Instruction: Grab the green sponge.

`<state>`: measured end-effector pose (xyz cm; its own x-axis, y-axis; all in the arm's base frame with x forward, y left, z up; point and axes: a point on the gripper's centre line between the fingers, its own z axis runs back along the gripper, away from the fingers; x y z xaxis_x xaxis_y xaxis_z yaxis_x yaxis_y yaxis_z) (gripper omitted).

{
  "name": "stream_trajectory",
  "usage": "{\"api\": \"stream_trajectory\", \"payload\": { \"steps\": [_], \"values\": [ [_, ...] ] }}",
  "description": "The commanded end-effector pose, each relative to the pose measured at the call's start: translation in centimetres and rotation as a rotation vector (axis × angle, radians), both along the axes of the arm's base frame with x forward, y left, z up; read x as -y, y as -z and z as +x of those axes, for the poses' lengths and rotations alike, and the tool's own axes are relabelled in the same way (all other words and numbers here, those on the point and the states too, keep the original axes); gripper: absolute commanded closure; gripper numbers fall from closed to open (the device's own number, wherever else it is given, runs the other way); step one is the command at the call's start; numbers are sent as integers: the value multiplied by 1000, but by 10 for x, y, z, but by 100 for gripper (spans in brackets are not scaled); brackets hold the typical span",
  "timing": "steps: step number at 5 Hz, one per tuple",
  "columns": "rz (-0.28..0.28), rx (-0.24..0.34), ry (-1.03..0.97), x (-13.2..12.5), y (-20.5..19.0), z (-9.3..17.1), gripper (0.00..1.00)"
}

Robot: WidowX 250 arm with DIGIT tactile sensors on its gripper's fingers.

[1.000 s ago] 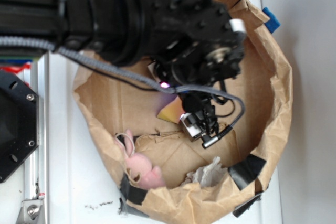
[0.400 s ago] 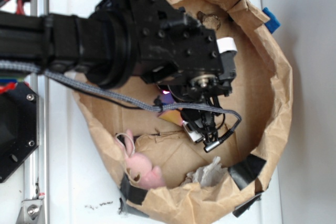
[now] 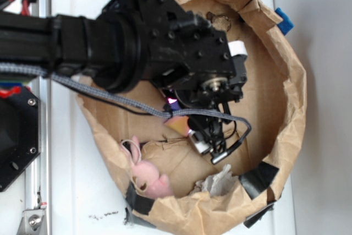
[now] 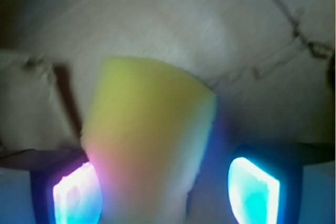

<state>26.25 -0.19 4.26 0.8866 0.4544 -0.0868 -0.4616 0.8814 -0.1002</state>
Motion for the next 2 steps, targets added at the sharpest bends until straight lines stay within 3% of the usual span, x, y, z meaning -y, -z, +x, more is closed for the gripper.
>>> {"api": "stream_trajectory", "payload": {
  "steps": [1, 2],
  "values": [
    [-9, 108, -31, -6, -37, 14, 0],
    [14, 124, -37, -2, -38, 16, 0]
  ]
}}
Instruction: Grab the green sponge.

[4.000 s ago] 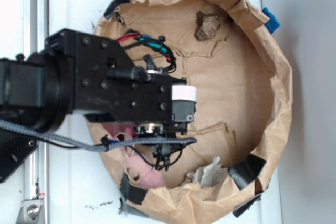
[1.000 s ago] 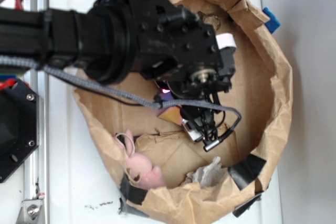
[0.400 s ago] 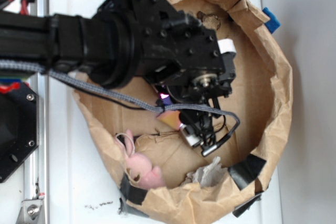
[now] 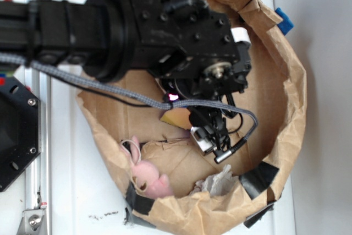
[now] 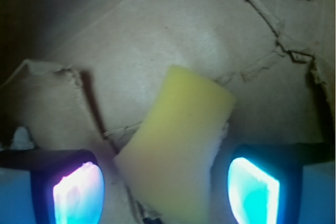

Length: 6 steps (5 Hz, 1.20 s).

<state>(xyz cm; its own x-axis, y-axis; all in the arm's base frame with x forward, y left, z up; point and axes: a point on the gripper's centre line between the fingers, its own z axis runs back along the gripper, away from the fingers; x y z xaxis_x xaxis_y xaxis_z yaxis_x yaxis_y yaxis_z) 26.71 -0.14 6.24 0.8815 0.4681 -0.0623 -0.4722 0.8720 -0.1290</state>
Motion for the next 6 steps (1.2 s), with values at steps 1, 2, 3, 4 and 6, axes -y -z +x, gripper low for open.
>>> {"api": "stream_trajectory", "payload": {
  "steps": [1, 2, 3, 4, 6],
  "values": [
    [38, 95, -26, 2, -15, 14, 0],
    [49, 94, -50, 2, -11, 16, 0],
    [52, 75, -71, 0, -5, 20, 0],
    [55, 58, -87, 0, 0, 22, 0],
    [151, 28, -57, 11, 27, 21, 0]
  ]
}}
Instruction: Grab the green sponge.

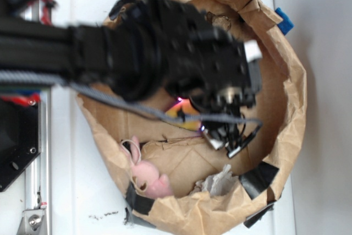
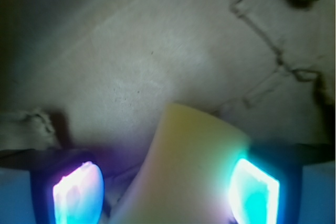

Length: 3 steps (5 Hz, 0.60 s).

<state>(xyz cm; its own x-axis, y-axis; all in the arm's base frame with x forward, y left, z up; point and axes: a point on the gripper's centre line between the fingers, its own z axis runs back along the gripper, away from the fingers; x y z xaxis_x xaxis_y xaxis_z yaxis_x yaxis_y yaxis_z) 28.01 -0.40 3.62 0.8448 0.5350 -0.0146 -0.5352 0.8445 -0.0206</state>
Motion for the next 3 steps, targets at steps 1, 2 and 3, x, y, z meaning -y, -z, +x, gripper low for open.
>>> {"api": "stream_trajectory", "payload": {
  "steps": [1, 2, 3],
  "values": [
    [63, 27, 25, 10, 8, 6, 0],
    [78, 17, 33, 10, 13, 7, 0],
    [73, 18, 32, 9, 14, 7, 100]
  ]
}}
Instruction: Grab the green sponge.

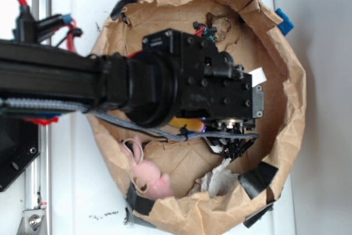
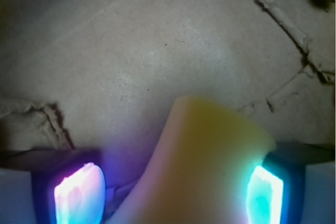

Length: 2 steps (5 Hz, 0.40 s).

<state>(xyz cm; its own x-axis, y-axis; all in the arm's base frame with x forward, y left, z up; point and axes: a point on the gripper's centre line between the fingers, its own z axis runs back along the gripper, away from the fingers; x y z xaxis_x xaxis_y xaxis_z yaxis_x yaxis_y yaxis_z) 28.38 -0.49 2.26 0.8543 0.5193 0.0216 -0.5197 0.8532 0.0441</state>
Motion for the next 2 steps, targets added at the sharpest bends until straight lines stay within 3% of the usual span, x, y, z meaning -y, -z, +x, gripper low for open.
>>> {"api": "stream_trajectory", "payload": {
  "steps": [1, 2],
  "values": [
    [-5, 17, 15, 10, -1, 2, 100],
    [-13, 22, 30, 7, -5, 3, 100]
  ]
}}
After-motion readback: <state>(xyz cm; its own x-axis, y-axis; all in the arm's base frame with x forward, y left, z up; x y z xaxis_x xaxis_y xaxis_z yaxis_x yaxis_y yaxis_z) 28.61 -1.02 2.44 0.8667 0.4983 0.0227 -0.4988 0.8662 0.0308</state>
